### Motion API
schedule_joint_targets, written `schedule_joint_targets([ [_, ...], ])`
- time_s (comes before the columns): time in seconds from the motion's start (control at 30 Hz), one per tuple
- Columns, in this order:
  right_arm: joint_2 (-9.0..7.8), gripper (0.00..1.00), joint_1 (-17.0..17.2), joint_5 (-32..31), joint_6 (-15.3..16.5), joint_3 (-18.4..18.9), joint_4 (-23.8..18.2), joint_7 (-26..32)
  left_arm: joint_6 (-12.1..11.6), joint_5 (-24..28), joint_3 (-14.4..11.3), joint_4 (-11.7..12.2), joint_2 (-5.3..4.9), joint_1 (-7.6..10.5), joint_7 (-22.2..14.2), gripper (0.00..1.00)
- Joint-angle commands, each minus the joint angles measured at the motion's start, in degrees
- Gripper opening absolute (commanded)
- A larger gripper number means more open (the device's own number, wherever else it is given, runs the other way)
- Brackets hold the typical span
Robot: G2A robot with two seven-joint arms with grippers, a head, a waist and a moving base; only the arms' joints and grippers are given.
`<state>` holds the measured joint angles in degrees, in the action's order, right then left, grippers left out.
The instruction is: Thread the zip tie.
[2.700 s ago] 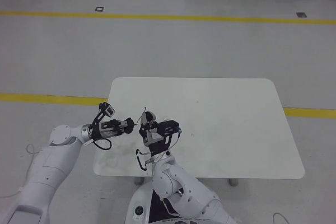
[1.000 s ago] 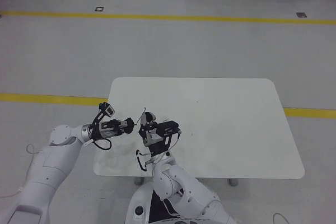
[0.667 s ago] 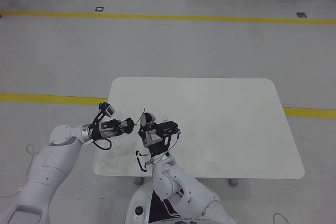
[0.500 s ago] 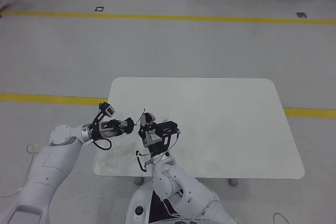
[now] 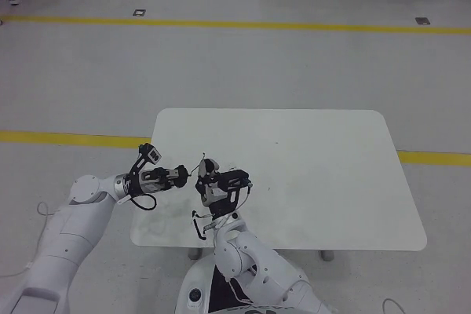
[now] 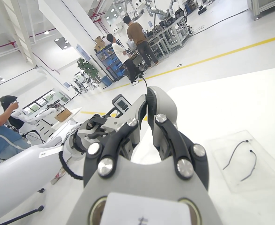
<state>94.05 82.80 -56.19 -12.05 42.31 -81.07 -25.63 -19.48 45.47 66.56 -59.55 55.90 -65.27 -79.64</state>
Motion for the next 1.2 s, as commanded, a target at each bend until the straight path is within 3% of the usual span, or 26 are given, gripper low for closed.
schedule_joint_targets([
  [0.0, -0.02, 0.00, 0.1, -0.1, 0.0, 0.2, -0.1, 0.1, 0.0, 0.0, 0.0, 0.0, 0.00, 0.00, 0.0, 0.00],
  [0.7, -0.03, 0.00, 0.2, -1.6, -0.1, 0.2, 0.2, 2.1, 0.0, 0.0, 0.0, 0.0, 0.00, 0.00, 0.0, 0.00],
  [1.17, -0.10, 0.00, 0.0, 0.5, 3.2, -0.4, -0.1, 1.7, 0.0, 0.0, 0.0, 0.0, 0.00, 0.00, 0.0, 0.00],
])
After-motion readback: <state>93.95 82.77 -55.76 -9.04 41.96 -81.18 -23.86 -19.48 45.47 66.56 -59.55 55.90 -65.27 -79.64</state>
